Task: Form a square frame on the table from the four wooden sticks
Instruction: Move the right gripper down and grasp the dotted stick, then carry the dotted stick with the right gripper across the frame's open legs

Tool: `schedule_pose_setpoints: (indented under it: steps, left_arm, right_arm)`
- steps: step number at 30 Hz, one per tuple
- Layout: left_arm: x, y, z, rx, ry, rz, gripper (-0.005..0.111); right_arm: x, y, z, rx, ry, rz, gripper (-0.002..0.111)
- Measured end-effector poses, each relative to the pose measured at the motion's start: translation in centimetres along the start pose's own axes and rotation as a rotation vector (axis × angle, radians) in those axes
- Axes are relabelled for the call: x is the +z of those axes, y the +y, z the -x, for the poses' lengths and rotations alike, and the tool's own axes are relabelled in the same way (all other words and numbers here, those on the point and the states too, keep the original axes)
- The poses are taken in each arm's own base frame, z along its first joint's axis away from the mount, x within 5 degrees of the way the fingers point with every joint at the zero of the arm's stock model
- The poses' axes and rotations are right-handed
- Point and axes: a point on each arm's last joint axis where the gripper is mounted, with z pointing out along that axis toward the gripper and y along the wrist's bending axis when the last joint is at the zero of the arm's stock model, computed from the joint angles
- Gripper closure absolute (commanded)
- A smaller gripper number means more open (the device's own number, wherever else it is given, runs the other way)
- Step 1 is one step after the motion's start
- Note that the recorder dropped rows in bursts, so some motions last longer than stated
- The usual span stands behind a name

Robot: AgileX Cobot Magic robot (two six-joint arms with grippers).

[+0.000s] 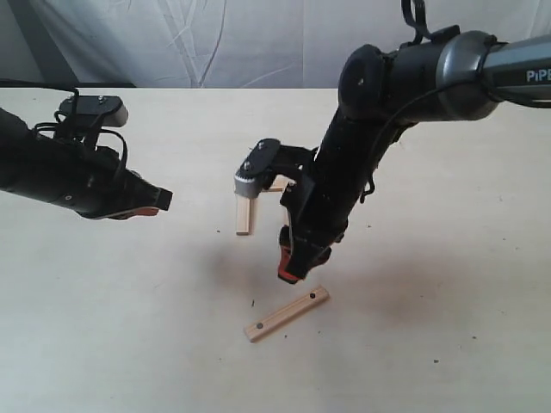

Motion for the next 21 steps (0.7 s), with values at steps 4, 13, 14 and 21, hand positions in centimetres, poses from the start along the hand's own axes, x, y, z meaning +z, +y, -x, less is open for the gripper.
schedule_pose_setpoints:
  steps: [4,13,14,21]
  left_arm:
    - [-0.8,-0.2,0.1,0.022,-0.019,0.005,0.107]
    - [-1.0,-0.3,0.2,0.032,-0.026,0.006,0.107]
    - [-1.0,-0.3,0.2,0.032,-0.026,0.006,0.107]
    - [-1.0,-0.2,0.2,0.032,-0.028,0.008,0.107]
  right_arm:
    - [1.4,1.3,-0.5,-0.258,0.038,0.042,0.058]
    - [3.7,3.0,-0.5,-0.524,0.081,-0.004,0.057]
    - [3.8,3.2,-0.3,-0.538,0.08,-0.017,0.057]
    - [5.6,3.7,-0.2,-0.623,0.142,-0.037,0.062]
